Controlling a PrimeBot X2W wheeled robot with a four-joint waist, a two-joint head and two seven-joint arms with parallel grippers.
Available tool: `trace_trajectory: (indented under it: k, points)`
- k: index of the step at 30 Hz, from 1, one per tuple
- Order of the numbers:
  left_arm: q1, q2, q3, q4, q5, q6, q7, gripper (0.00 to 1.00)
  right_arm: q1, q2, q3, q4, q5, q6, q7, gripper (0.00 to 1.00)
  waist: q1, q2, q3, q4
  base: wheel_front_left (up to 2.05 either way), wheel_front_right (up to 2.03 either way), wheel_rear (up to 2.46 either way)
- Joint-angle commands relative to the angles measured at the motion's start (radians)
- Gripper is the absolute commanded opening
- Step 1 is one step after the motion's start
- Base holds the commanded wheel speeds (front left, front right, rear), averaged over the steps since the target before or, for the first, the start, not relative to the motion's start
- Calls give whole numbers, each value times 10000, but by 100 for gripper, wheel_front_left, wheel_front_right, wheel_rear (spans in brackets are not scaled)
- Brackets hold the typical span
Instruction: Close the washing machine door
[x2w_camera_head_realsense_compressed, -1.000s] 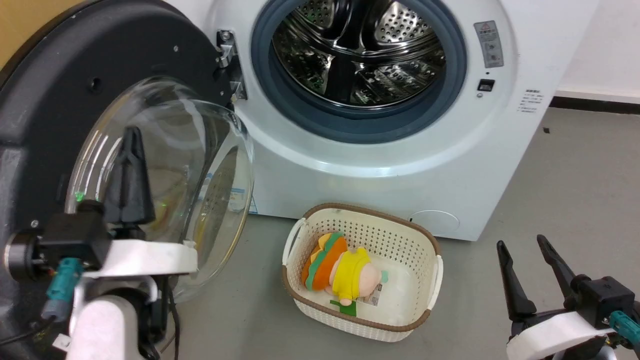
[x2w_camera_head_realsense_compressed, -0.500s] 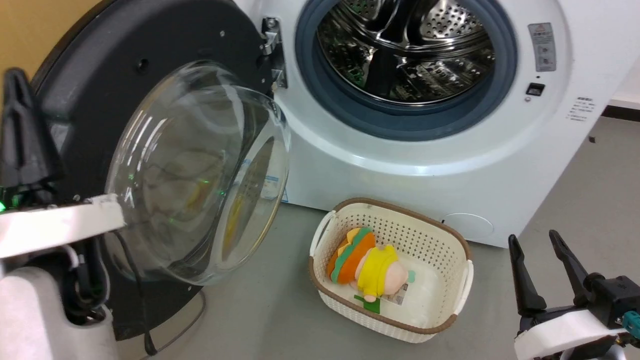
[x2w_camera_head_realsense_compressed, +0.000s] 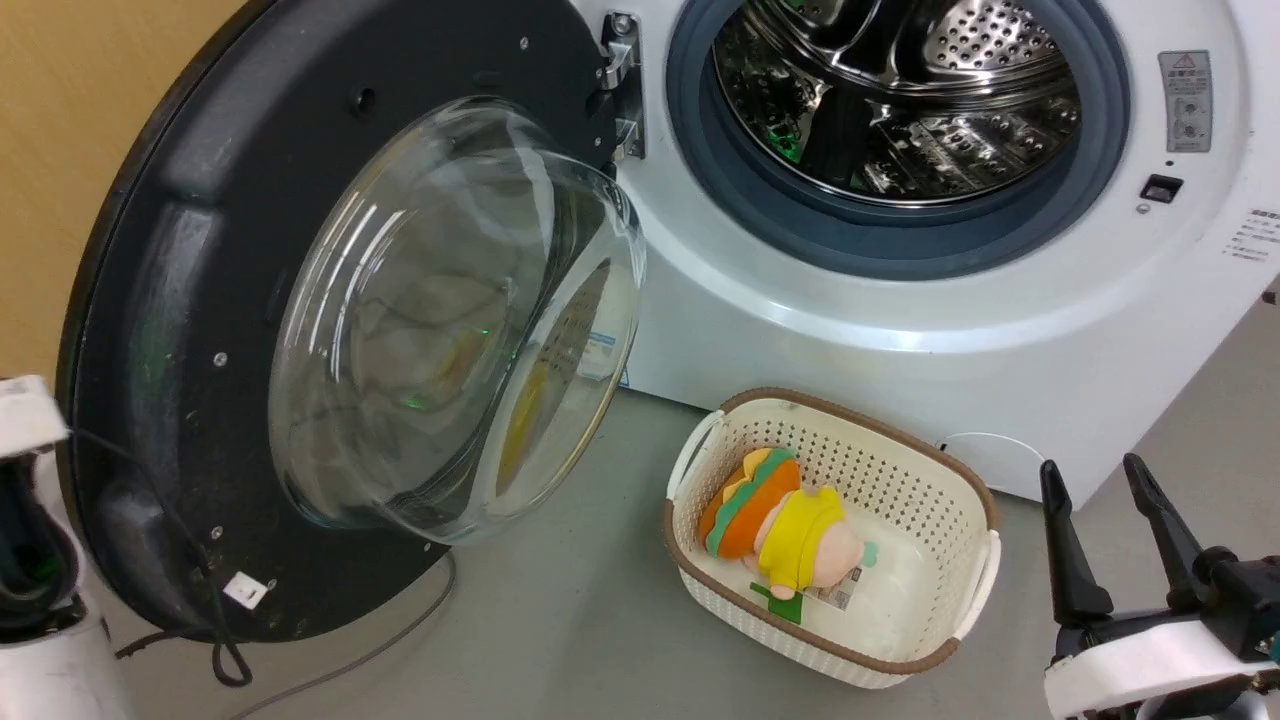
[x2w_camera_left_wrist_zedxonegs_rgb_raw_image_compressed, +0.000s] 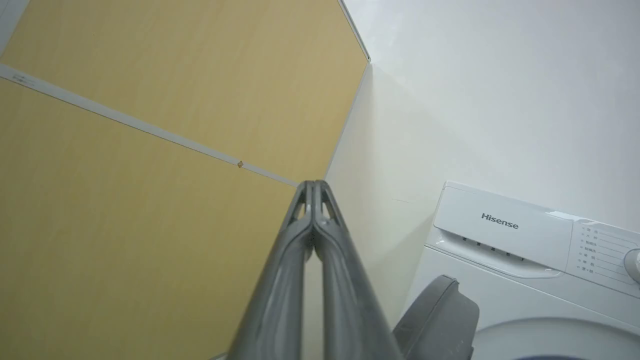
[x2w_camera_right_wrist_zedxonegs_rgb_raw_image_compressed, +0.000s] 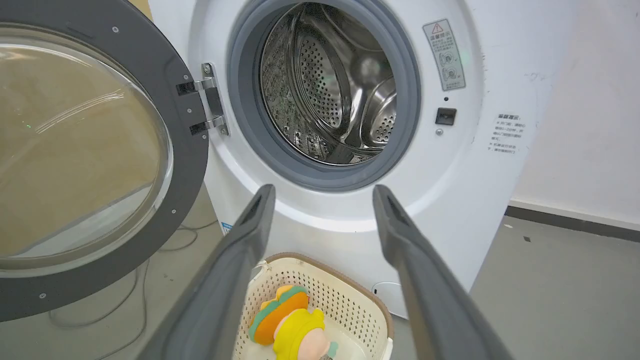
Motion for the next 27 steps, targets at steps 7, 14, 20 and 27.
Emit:
trace_trajectory:
  k: [7, 14, 20, 27]
  points:
    - [-494, 302, 1251, 1390, -2261, -138, 584, 0, -259, 13, -151, -68, 104, 5, -242, 100, -1, 0, 153, 294, 0, 0, 0]
    - [-362, 607, 1959, 2871, -4009, -133, 2054, 0, -297, 15, -262, -80, 142, 6, -389, 100, -1, 0, 303, 460, 0, 0, 0]
    - [-59, 620, 2134, 3763, -5477, -252, 3595, 0, -367, 16, -325, -125, 161, 6, -513, 100, -1, 0, 479, 594, 0, 0, 0]
    - [696, 498, 1915, 3580, -7005, -354, 5094, 0, -511, 17, -427, -178, 162, 6, -660, 100, -1, 0, 713, 713, 0, 0, 0]
